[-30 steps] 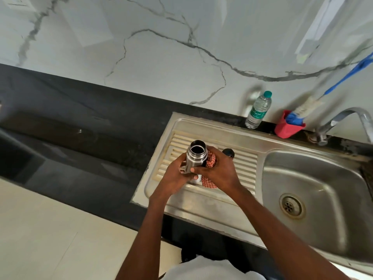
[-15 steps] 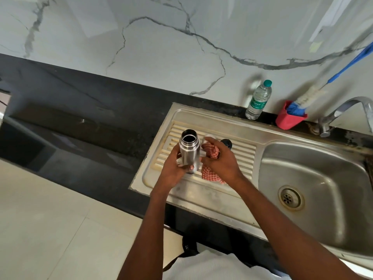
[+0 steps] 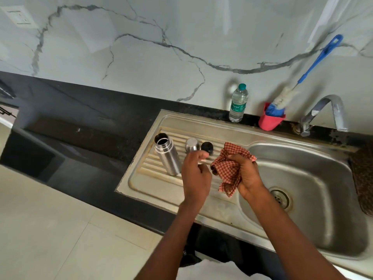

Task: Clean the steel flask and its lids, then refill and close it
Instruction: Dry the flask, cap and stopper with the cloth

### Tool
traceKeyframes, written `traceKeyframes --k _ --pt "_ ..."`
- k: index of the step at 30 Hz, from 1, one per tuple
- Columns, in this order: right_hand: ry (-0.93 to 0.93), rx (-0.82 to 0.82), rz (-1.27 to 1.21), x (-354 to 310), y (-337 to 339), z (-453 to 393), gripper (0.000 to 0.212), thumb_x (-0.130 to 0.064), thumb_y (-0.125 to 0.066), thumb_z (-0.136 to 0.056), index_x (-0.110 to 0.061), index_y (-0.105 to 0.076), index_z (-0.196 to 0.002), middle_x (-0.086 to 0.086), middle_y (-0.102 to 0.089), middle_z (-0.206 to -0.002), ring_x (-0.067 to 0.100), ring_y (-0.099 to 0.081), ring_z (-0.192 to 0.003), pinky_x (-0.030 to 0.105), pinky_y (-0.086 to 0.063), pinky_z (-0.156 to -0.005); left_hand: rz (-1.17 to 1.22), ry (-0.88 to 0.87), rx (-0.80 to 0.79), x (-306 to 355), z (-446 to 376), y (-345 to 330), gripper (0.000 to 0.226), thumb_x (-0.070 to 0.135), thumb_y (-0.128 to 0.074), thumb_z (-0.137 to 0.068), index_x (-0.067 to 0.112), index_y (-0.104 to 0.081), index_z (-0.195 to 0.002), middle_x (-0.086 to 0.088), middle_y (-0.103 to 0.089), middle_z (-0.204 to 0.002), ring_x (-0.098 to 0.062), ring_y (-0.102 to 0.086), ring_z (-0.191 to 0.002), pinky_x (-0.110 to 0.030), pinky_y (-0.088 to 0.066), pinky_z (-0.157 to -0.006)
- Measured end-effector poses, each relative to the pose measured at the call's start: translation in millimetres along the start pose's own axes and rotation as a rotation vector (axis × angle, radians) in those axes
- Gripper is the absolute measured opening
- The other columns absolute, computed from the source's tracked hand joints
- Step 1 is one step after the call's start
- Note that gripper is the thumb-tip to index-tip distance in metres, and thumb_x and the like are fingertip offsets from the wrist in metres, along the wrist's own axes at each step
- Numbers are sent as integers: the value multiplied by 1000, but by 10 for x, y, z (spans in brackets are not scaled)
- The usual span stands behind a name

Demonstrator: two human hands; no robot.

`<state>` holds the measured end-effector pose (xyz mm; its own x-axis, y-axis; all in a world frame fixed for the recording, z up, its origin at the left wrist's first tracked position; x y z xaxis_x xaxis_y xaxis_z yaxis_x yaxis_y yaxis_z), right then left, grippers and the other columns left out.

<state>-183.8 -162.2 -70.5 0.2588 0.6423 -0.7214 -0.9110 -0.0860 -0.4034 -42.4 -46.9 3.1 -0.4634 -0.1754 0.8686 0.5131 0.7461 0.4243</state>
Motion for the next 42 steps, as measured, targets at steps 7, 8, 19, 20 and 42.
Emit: traceKeyframes --k 7,8,19,20,42 --pt "-3 38 -72 -240 324 -6 33 -1 -68 -87 4 -69 -119 27 -71 -108 36 -72 -86 45 -63 -70 -430 155 -203 -405 -907 -554 66 -8 -69 -86 6 -49 -147 -13 -51 -145 -32 -49 -135 -37 -42 -112" --pt "4 39 -69 -267 335 -7 30 -1 -67 -87 4 -69 -117 26 -71 -104 36 -72 -83 44 -64 -67 -519 155 -264 -496 -994 -634 69 -3 -72 -88 6 -43 -150 -14 -47 -149 -33 -45 -137 -38 -42 -113" --pt "-22 22 -58 -289 332 -105 26 -1 -68 -89 3 -70 -115 26 -73 -102 41 -73 -86 49 -63 -68 -975 209 -598 -1072 -1303 -914 42 22 -64 -98 15 -51 -137 -12 -56 -137 -37 -53 -131 -50 -37 -109" --pt "-30 24 -56 -275 330 -110 28 -2 -68 -89 3 -70 -115 27 -73 -104 42 -72 -89 49 -63 -70 -977 212 -584 -1077 -1321 -908 41 23 -64 -98 14 -52 -136 -12 -56 -137 -37 -53 -131 -50 -37 -110" --pt "110 64 -221 -657 973 299 35 -11 -78 -83 1 -72 -115 26 -74 -103 36 -74 -82 42 -61 -69 1161 930 -481 226 -262 -1441 77 65 -71 -88 3 -63 -134 -21 -70 -96 -23 -60 -70 -32 -54 -65"
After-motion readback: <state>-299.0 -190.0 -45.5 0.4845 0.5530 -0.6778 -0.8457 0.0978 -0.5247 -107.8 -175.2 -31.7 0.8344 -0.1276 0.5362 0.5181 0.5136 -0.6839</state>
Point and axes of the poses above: each hand's wrist, its own z-axis away from the middle knuckle, its own y-axis out of the back of the hand, x = y × z, the point moved 8 cm from there along -z, towards the middle knuckle
